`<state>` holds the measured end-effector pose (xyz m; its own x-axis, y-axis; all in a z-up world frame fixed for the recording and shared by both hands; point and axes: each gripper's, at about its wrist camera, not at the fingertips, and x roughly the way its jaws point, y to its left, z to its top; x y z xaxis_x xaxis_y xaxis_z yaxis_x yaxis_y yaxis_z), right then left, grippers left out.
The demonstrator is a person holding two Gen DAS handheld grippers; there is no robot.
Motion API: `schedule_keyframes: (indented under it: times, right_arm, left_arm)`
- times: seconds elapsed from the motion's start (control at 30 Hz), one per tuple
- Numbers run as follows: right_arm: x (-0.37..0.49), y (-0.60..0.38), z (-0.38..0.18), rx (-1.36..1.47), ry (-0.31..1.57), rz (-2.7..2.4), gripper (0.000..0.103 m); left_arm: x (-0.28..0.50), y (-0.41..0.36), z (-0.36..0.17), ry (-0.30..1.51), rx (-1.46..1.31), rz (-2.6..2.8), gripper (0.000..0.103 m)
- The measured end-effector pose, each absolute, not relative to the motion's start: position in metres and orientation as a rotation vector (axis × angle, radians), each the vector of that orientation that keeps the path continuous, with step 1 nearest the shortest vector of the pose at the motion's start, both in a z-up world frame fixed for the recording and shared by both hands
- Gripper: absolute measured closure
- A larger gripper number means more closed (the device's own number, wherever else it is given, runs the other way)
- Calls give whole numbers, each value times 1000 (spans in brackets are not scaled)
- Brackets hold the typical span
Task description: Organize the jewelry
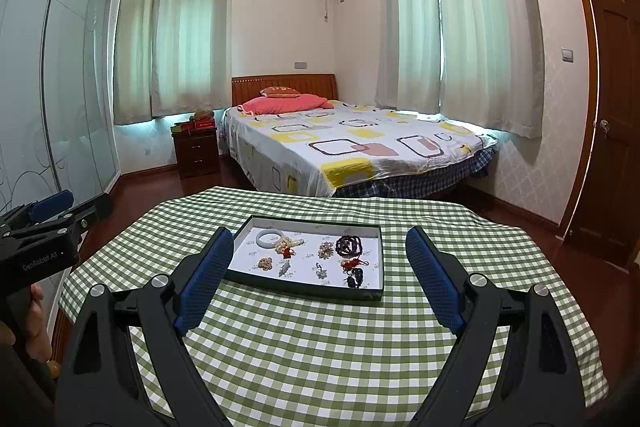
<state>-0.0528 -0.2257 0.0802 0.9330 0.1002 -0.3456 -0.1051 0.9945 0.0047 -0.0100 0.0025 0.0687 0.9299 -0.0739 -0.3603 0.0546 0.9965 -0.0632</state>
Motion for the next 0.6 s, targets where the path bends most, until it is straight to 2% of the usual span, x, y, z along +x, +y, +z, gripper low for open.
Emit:
schedule_keyframes:
  times: [0.6]
  right_arm:
    - [-52, -221, 80, -13, 352, 108, 17]
  left_arm:
    - [-9, 6, 67, 373, -57, -51, 18]
